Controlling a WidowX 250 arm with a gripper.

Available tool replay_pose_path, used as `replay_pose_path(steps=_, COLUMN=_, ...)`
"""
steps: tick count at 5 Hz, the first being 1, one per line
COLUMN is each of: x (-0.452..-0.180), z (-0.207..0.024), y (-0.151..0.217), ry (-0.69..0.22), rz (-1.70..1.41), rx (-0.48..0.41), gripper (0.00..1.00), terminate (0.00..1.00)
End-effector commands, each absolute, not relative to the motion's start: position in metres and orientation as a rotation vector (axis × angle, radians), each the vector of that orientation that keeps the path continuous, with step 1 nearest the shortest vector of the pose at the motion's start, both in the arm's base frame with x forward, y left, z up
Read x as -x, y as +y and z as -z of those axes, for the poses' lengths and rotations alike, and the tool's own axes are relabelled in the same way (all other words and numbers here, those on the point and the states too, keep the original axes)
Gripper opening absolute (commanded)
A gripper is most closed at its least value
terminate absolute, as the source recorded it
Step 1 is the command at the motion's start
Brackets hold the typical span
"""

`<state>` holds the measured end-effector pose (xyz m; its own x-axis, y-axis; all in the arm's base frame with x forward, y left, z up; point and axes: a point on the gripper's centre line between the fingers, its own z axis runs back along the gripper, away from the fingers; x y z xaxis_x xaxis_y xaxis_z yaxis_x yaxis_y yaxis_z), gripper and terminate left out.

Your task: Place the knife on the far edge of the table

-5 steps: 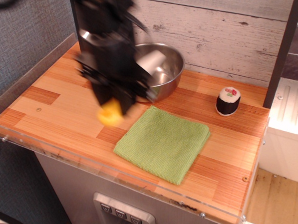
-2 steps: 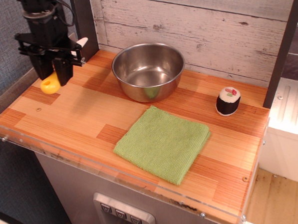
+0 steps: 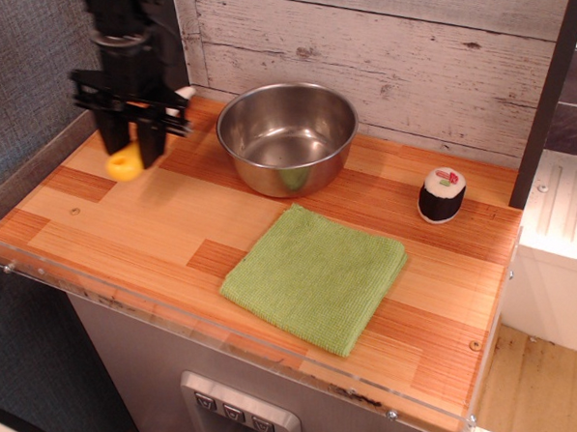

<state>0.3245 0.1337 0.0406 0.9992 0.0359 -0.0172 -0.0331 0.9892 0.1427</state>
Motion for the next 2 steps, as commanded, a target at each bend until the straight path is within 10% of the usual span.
replay_pose_path(steps=1, x=-0.341, z=-0.038, y=0.149, ry=-0.051, rz=-0.003, rx=-0.199, gripper=0.0, terminate=0.0)
replay_pose_path(steps=2, x=-0.344, z=-0.031, y=0.161, ry=-0.027, rz=0.017, rx=-0.219, gripper=0.0, terminate=0.0)
